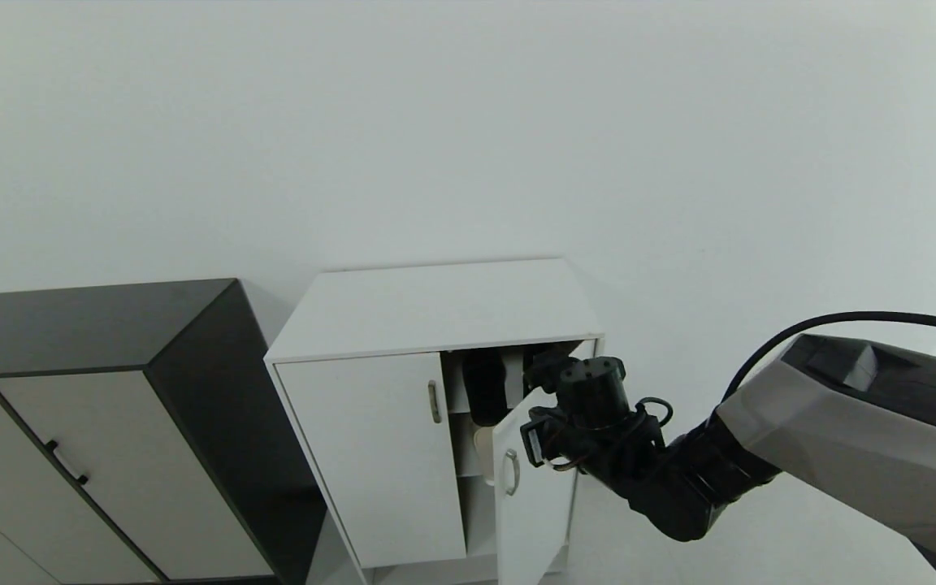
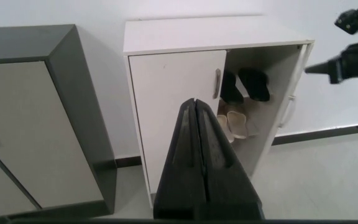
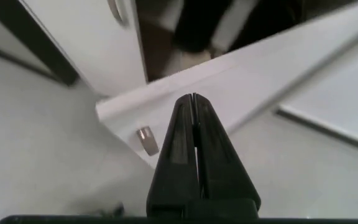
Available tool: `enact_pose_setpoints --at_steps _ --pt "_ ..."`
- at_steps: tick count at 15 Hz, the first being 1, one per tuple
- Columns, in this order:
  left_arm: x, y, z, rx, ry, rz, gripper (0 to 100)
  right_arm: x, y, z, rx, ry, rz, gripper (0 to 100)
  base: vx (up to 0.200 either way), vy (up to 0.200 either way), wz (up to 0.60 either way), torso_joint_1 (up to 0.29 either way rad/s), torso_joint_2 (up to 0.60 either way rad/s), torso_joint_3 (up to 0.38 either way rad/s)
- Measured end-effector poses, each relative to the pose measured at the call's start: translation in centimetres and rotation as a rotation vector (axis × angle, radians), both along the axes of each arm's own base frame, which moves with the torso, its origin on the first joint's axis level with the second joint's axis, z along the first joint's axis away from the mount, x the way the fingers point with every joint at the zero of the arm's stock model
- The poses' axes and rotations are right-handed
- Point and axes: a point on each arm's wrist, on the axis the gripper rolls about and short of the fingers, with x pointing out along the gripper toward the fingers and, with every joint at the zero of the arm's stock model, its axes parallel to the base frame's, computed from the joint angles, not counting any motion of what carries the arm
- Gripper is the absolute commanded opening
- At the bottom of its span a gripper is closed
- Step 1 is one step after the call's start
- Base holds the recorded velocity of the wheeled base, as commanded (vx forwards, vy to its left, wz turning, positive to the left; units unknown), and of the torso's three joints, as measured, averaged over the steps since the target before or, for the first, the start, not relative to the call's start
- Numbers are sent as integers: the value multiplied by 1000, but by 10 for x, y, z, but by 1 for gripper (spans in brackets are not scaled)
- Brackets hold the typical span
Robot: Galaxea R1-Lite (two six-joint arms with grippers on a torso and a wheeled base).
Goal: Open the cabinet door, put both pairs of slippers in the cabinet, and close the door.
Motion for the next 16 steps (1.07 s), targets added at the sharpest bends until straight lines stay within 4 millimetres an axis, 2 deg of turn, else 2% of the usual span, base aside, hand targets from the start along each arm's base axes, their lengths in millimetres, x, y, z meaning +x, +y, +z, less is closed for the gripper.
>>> enact_pose_setpoints --at_steps 4,8,16 --pt "0 0 0 0 0 0 0 -11 -9 -14 28 11 66 0 0 0 0 0 0 0" --pt "0 0 0 0 0 -1 0 -17 -14 -16 25 18 81 0 0 0 0 0 0 0" --pt "0 0 0 -1 0 0 0 -18 -15 -14 23 15 80 0 0 0 0 0 0 0"
